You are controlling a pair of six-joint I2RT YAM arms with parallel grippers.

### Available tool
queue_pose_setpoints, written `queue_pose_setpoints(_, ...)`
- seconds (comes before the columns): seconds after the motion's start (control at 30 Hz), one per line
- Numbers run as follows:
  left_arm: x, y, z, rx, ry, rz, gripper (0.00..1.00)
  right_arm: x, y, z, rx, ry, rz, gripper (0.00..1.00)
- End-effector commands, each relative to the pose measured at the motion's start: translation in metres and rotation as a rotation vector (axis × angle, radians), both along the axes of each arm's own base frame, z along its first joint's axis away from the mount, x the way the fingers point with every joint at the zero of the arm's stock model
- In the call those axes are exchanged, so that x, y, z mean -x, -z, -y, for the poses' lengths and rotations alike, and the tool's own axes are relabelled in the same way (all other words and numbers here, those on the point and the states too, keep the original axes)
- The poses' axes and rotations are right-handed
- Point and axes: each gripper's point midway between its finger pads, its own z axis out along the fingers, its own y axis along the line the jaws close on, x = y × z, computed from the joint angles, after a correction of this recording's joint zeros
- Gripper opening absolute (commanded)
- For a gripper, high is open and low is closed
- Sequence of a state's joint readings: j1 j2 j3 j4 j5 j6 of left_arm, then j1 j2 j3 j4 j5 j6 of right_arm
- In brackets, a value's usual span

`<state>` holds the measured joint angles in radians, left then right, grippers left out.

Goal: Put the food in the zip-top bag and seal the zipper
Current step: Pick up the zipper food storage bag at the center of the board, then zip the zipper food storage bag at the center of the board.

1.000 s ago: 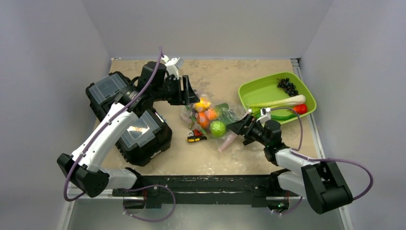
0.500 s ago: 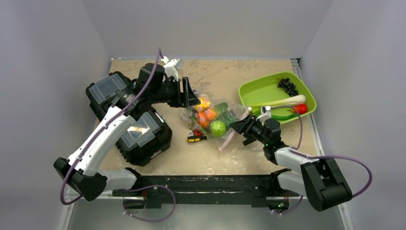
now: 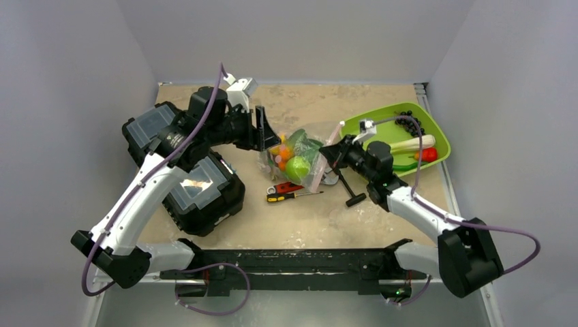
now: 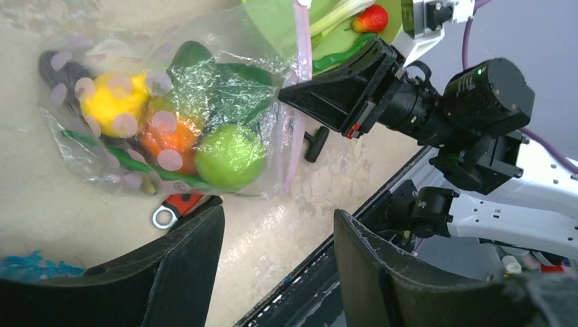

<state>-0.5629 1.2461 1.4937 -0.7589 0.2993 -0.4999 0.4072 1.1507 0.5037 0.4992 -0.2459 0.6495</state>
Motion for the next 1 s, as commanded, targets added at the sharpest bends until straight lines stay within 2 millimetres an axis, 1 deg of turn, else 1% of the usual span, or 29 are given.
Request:
queue_pose_setpoints(0.0,-0.011,-0.041,-0.018,0.011,-0.045,0.151,0.59,-0.040,-0.063,-0.015,0.065,-0.031,0.188,0.00)
queue_pose_setpoints(0.03,-0.015,-0.046,-0.023,0.023,-0.062,0.164,0.58,-0.047,-0.076,-0.023,0.068,-0.062,0.216,0.00)
queue_pose_setpoints(0.07,-0.019,-0.050,-0.028,0.034,-0.080,0.173,0.58,-0.056,-0.094,-0.033,0.065,-0.099,0.250,0.00)
queue_pose_setpoints(0.13,-0.027,-0.061,-0.039,0.061,-0.117,0.207,0.58,-0.069,-0.112,-0.048,0.071,-0.155,0.297,0.00)
queue_pose_setpoints(0.2,-0.035,-0.069,-0.052,0.076,-0.168,0.233,0.59,-0.084,-0.115,-0.063,0.118,-0.202,0.308,0.00)
queue_pose_setpoints(0.27,-0.043,-0.076,-0.062,0.089,-0.206,0.262,0.60,-0.094,-0.126,-0.076,0.166,-0.248,0.353,0.00)
queue_pose_setpoints(0.33,-0.051,-0.081,-0.069,0.106,-0.231,0.282,0.60,-0.103,-0.139,-0.085,0.187,-0.287,0.402,0.00)
queue_pose_setpoints(0.43,-0.066,-0.083,-0.080,0.152,-0.261,0.283,0.60,-0.109,-0.156,-0.100,0.213,-0.372,0.461,0.00)
queue_pose_setpoints(0.47,-0.073,-0.082,-0.085,0.168,-0.273,0.279,0.60,-0.108,-0.163,-0.105,0.216,-0.410,0.487,0.00)
queue_pose_setpoints(0.53,-0.086,-0.076,-0.092,0.205,-0.274,0.257,0.62,-0.107,-0.169,-0.112,0.233,-0.471,0.522,0.00)
queue_pose_setpoints(0.63,-0.108,-0.069,-0.099,0.244,-0.257,0.251,0.64,-0.102,-0.170,-0.123,0.264,-0.575,0.550,0.00)
queue_pose_setpoints(0.73,-0.126,-0.063,-0.094,0.242,-0.195,0.268,0.67,-0.092,-0.169,-0.133,0.307,-0.672,0.576,0.00)
queue_pose_setpoints(0.77,-0.131,-0.061,-0.092,0.237,-0.169,0.287,0.67,-0.089,-0.164,-0.136,0.319,-0.700,0.573,0.00)
queue_pose_setpoints(0.87,-0.144,-0.057,-0.091,0.198,-0.131,0.424,0.69,-0.078,-0.167,-0.142,0.341,-0.765,0.605,0.00)
queue_pose_setpoints(0.97,-0.150,-0.065,-0.091,0.141,-0.070,0.621,0.69,-0.070,-0.167,-0.146,0.352,-0.830,0.639,0.00)
